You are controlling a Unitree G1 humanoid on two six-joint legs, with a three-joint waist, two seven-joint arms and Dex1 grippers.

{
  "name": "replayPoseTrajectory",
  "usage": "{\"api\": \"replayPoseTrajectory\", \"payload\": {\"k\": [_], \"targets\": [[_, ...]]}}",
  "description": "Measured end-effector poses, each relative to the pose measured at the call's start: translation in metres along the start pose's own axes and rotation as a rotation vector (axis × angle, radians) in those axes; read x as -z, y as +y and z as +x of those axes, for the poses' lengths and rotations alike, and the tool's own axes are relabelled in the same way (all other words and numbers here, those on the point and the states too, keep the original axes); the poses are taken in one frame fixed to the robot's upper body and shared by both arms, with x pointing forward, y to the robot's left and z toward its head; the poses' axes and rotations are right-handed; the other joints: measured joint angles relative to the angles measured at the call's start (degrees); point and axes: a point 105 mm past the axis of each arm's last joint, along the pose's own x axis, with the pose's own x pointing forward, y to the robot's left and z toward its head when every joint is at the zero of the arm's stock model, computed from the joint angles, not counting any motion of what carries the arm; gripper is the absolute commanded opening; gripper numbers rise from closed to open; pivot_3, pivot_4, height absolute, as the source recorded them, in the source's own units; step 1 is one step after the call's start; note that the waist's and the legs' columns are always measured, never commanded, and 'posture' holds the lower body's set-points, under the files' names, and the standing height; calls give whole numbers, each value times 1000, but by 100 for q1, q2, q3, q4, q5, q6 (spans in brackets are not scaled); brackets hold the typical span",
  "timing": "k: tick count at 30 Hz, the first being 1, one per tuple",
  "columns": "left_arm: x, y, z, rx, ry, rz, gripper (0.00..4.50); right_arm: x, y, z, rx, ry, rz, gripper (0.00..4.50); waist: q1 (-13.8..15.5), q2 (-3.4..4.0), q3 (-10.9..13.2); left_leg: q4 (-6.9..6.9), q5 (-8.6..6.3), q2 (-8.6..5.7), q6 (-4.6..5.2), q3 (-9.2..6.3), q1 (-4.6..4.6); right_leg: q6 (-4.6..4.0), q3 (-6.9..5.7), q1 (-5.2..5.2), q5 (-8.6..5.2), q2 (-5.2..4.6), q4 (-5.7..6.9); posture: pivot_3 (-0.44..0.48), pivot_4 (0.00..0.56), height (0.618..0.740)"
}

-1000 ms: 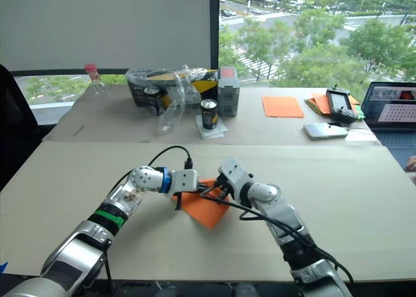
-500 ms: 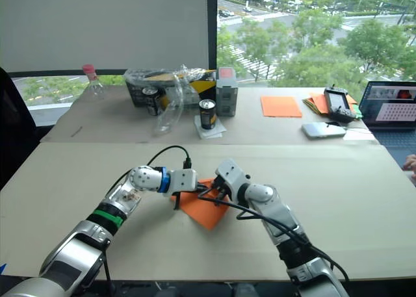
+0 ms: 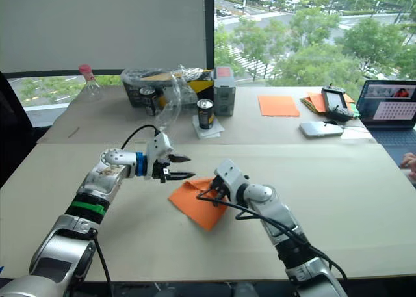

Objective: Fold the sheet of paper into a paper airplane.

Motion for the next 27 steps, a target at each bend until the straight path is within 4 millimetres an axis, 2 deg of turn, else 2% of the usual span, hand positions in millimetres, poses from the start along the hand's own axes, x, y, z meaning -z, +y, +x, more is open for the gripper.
{"api": "replayPoseTrajectory", "payload": {"k": [3,5,6,13,19,27], "targets": [[-3,-8,9,13,-24,-30,839,0,1,1,-4,-2,4,0,-13,0,0,0,0,0,0,1,1,0,1,0,0,0,0,0,150,715],[1,-14,17,23,-20,-40,146,-1,2,2,-5,-3,5,0,-16,0,0,-1,0,0,0,2,3,-1,2,-1,0,1,0,0,150,715],[7,-17,20,25,-7,-49,23,-1,2,2,-5,-3,5,0,-17,0,0,-2,0,1,0,1,4,-1,3,-1,0,2,0,0,150,715],[42,-24,26,-22,93,-68,23,0,2,1,-4,0,7,0,-8,0,0,-1,0,1,0,2,3,-1,6,-1,1,3,0,0,150,715],[55,-24,29,-42,121,-74,23,0,2,1,-4,3,9,0,-5,0,0,-2,0,1,0,3,6,-1,6,0,0,2,0,0,150,715],[59,-25,29,-62,121,-105,23,1,1,1,-2,9,11,0,3,4,-5,-2,0,1,0,3,16,-1,6,11,0,2,-1,0,150,715]]}}
